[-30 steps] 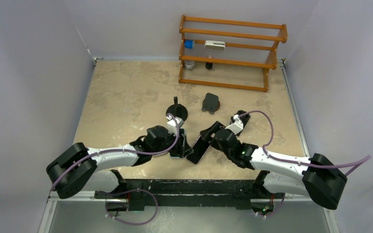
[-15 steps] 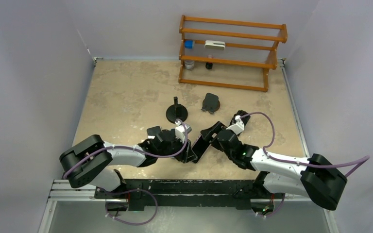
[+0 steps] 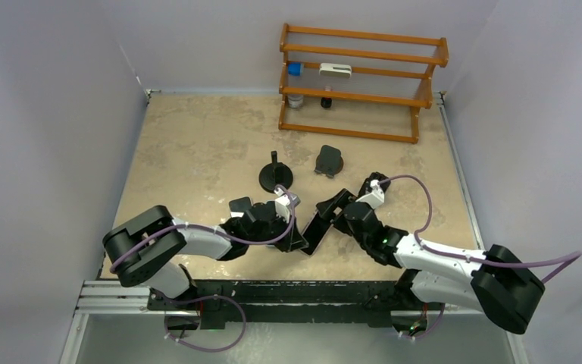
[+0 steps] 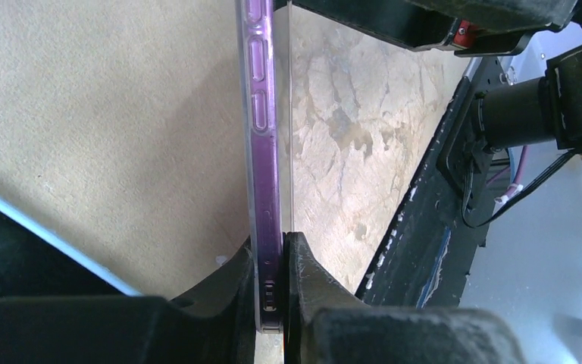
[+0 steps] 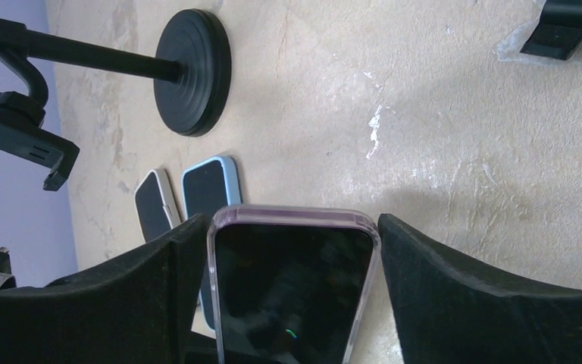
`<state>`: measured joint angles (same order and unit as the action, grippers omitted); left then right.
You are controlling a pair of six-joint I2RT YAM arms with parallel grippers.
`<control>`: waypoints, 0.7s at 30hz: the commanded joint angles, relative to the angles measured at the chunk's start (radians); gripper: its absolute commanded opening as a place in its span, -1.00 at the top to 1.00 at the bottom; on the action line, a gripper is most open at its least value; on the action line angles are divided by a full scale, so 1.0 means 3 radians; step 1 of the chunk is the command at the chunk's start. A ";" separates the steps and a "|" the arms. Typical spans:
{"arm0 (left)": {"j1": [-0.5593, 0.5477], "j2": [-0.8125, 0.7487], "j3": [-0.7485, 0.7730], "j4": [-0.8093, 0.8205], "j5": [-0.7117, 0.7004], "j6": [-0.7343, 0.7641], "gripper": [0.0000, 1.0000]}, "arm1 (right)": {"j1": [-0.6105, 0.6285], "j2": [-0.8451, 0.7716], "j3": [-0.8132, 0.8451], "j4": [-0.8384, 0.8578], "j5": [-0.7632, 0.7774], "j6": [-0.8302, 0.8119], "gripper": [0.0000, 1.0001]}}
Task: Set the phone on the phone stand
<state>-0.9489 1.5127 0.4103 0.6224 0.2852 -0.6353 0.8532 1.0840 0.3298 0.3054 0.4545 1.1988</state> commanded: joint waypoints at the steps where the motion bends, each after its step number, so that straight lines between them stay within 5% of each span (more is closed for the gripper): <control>1: -0.0071 -0.0031 0.0106 -0.0054 -0.0042 0.0450 1.00 | -0.0027 -0.0158 0.0090 0.0261 0.0028 -0.0434 -0.83; 8: -0.0069 -0.0522 0.0733 -0.1301 -0.0294 0.1121 1.00 | -0.0032 -0.0489 0.0625 -0.0268 0.0410 -0.1862 -0.98; 15: -0.0054 -0.0931 0.1400 -0.2523 -0.0172 0.2053 1.00 | -0.0043 -0.1502 0.0604 0.0218 -0.0479 -0.2825 -0.98; 21: 0.0114 -0.1163 0.1871 -0.3334 0.0348 0.2496 1.00 | -0.0047 -0.1680 0.1060 -0.0228 -0.1512 -0.2955 -0.97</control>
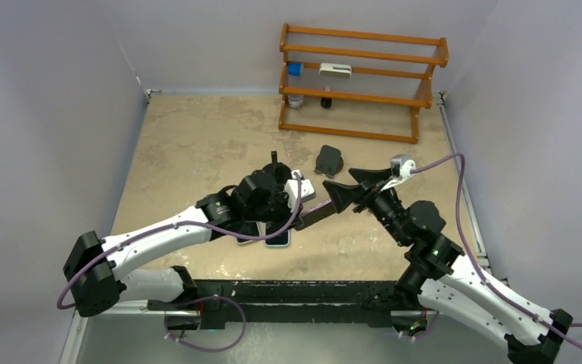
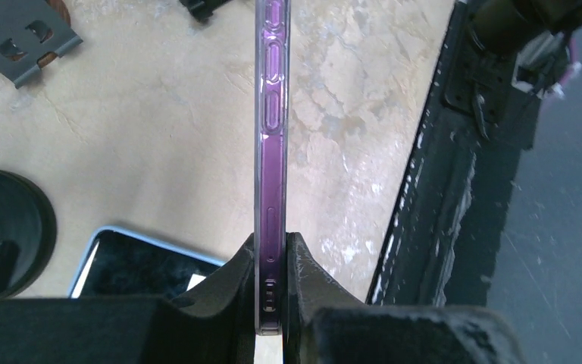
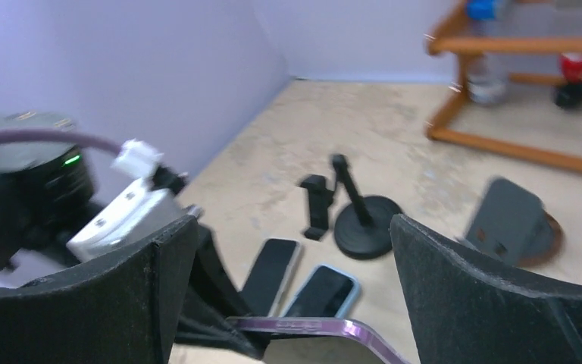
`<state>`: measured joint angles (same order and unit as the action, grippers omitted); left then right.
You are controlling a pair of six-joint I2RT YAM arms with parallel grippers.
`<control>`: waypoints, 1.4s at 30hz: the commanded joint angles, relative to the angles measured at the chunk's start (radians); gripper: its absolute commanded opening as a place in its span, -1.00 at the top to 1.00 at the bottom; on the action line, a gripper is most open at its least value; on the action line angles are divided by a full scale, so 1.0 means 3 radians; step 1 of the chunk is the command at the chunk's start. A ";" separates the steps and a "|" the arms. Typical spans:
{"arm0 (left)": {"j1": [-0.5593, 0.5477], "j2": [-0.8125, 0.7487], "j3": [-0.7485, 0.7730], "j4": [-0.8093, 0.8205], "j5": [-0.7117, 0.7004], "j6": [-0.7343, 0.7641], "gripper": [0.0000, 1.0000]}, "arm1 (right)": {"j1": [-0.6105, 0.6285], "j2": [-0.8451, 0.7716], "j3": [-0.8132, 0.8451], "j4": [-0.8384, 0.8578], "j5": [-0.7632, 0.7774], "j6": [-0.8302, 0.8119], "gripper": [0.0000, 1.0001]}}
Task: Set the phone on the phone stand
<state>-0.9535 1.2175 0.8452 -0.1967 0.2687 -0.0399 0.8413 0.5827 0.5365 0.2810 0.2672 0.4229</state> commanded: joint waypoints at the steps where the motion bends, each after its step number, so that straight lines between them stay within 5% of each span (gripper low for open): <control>1: 0.0166 -0.0182 0.0528 -0.0789 0.0462 0.0566 1.00 | -0.0008 0.0024 0.0483 -0.0263 -0.1070 -0.0409 -0.97; 8: 0.0388 -0.0429 0.1024 -0.1639 0.0843 0.0751 1.00 | -0.0008 0.0110 0.0947 -0.0873 -0.1725 -0.0680 -0.97; 12: 0.0471 -0.0622 0.1230 -0.1868 0.1035 0.0863 1.00 | -0.0008 0.0105 0.1023 -0.1175 -0.1658 -0.0806 -0.97; 27: 0.0472 -0.0730 0.1171 -0.1843 0.1508 0.0812 1.00 | -0.0008 0.0484 0.1004 -0.0952 -0.2237 -0.0812 -0.81; 32: 0.0470 -0.0778 0.1129 -0.1794 0.1389 0.0835 1.00 | -0.0008 0.0557 0.1027 -0.1039 -0.2294 -0.0841 -0.69; 38: 0.0472 -0.0830 0.1133 -0.1796 0.1289 0.0878 1.00 | -0.0008 0.0564 0.1014 -0.1086 -0.2340 -0.0844 -0.19; 42: 0.0473 -0.0843 0.1132 -0.1789 0.1318 0.0893 1.00 | -0.0008 0.0666 0.1001 -0.1105 -0.2465 -0.0843 -0.13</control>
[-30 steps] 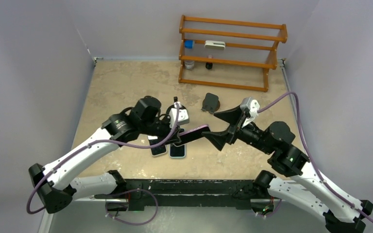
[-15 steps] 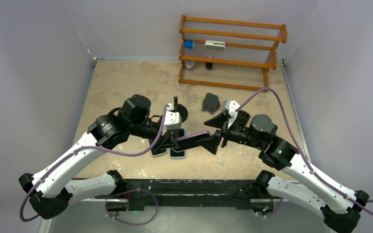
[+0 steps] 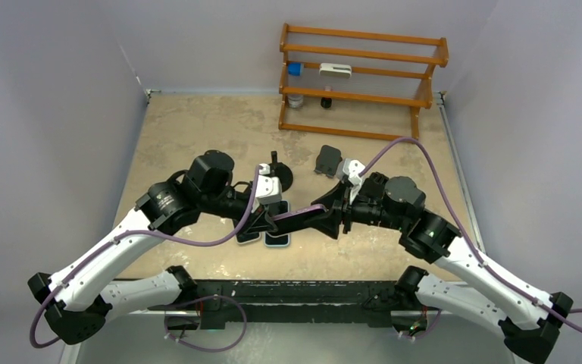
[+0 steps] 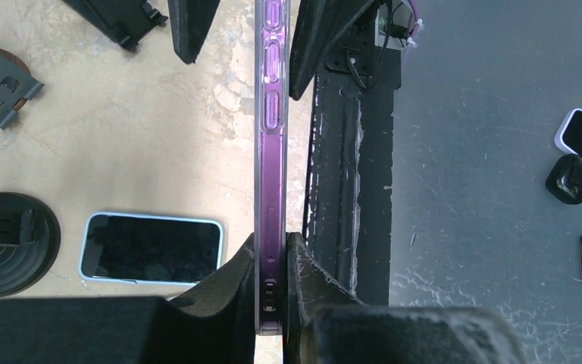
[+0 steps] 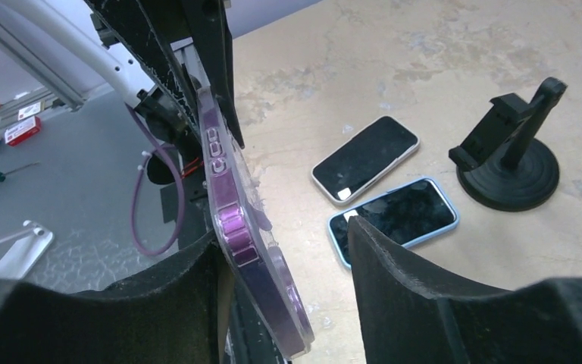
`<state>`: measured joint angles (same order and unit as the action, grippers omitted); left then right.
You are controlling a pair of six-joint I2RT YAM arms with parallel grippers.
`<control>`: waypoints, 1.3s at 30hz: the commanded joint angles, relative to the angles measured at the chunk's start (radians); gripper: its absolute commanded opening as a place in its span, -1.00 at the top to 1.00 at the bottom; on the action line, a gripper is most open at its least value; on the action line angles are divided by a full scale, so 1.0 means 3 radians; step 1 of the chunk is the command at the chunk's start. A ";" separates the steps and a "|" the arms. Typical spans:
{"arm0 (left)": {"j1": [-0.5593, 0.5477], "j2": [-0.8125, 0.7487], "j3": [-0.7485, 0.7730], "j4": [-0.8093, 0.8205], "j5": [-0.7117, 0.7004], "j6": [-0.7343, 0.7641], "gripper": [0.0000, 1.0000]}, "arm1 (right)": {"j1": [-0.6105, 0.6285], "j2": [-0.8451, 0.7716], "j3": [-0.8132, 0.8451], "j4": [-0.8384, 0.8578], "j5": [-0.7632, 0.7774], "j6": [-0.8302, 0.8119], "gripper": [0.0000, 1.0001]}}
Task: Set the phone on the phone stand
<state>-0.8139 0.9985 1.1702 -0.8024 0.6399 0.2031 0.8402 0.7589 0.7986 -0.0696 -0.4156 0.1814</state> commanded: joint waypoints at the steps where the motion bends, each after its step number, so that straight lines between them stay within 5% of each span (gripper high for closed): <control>1: 0.0005 -0.0117 0.0045 0.0227 0.0081 0.0087 1.00 | -0.0004 0.0100 0.0125 0.0056 -0.0223 -0.0041 -0.09; 4: 0.0007 -0.0127 0.0032 0.0234 0.0081 0.0096 1.00 | -0.0004 0.0155 0.0136 0.0062 -0.0276 -0.0047 0.24; 8: 0.0008 -0.0149 -0.0001 0.0253 0.0091 0.0110 1.00 | -0.0004 0.0162 0.0130 0.0080 -0.0286 -0.0047 1.00; 13: 0.0008 -0.0258 -0.0082 0.0389 -0.0189 0.0041 0.75 | -0.0004 0.0065 0.0095 0.0176 -0.0197 -0.0003 1.00; 18: 0.0008 -0.0528 -0.0238 0.0743 -0.0761 -0.0168 -0.10 | -0.0004 -0.0384 -0.0169 0.0736 0.0050 0.0345 1.00; 21: 0.0007 -0.0802 -0.0421 0.1126 -0.0994 -0.0337 -0.36 | -0.0004 -0.0562 -0.0327 0.1171 0.0287 0.0632 1.00; 27: 0.0003 -0.1143 -0.0954 0.2047 -0.1167 -0.0811 -0.46 | -0.0004 -0.0508 -0.0355 0.1767 0.0386 0.0694 1.00; 33: 0.0005 -0.1091 -0.1196 0.2712 -0.0662 -0.1193 -0.45 | -0.0006 -0.0207 -0.0255 0.2021 0.0051 0.0693 1.00; 39: 0.0008 -0.0967 -0.1134 0.2858 -0.0472 -0.1189 -0.40 | -0.0004 -0.0074 -0.0227 0.2129 -0.0138 0.0728 1.00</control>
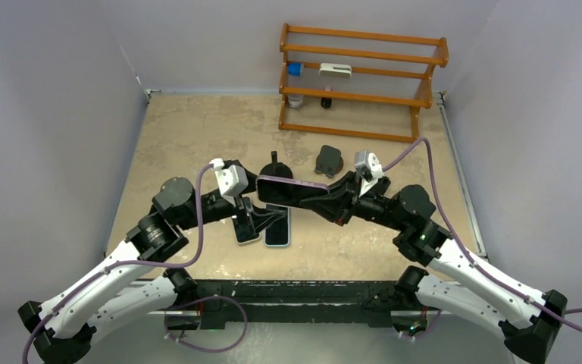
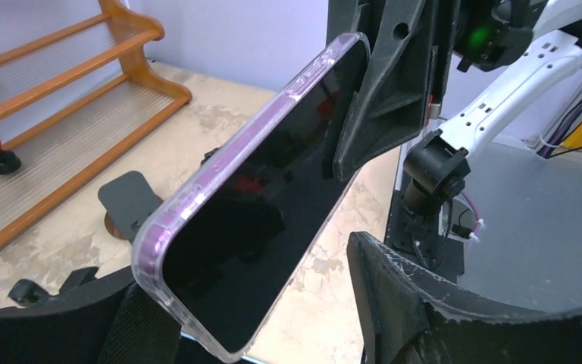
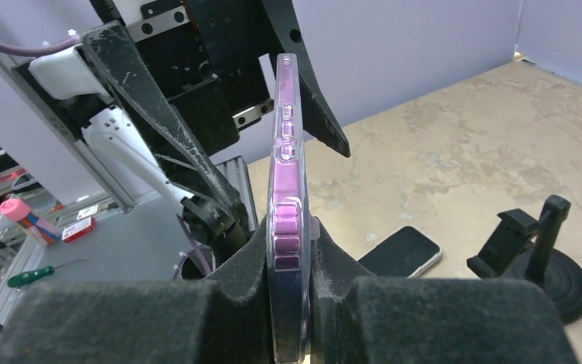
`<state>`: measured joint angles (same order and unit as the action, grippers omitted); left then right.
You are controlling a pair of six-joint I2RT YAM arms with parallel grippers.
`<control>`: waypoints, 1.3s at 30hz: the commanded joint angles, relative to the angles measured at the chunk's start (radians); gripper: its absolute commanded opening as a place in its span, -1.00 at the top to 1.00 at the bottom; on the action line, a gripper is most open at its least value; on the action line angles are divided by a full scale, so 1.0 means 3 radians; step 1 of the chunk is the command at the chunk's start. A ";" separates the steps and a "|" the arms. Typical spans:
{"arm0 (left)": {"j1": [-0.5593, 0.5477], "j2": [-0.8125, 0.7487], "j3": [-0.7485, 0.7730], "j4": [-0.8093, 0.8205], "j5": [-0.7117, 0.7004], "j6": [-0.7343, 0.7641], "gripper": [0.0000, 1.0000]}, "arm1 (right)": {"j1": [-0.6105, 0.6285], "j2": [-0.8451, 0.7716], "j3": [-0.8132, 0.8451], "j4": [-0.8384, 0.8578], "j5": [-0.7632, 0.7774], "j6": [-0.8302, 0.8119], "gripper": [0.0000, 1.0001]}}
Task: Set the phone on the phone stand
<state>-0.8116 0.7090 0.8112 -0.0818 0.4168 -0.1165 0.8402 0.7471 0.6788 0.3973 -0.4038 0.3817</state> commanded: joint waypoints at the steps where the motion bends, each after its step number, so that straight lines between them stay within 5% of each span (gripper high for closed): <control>1: 0.0000 0.0003 0.0074 0.0482 0.0329 -0.0123 -0.37 | -0.0004 -0.0028 0.0164 0.0578 -0.0191 0.0062 1.00; 5: -0.0001 0.0061 0.0138 0.0465 0.0483 -0.0100 0.02 | -0.0005 -0.0031 0.0128 0.0633 -0.0225 0.0085 1.00; 6: -0.0001 0.0083 0.0148 0.0443 0.0544 -0.0077 0.22 | -0.0005 -0.0034 0.0127 0.0642 -0.0236 0.0086 1.00; 8: -0.0001 0.0126 0.0154 0.0409 0.0689 -0.0062 0.98 | -0.0004 -0.0035 0.0125 0.0654 -0.0266 0.0088 1.00; 17: -0.0003 0.0096 0.0197 0.0281 0.0962 0.0126 1.00 | -0.0004 0.0068 0.0091 0.0564 -0.0396 0.0035 0.99; 21: 0.0002 0.0142 0.0284 0.0069 0.0954 0.0227 1.00 | -0.0004 0.0220 0.0181 0.0334 -0.0657 -0.0109 0.51; 25: 0.0004 0.0198 0.0342 0.0008 0.0963 0.0316 1.00 | -0.0004 0.0286 0.0199 0.0250 -0.0800 -0.0153 0.27; 39: 0.0051 0.0127 0.0429 -0.0164 0.0956 0.0501 1.00 | -0.0006 0.0413 0.0238 0.0000 -0.0865 -0.0357 0.26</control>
<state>-0.7979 0.7738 0.8738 -0.1905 0.6846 -0.0086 0.8352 0.8825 0.7109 0.3912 -0.6586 0.3046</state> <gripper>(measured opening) 0.096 0.372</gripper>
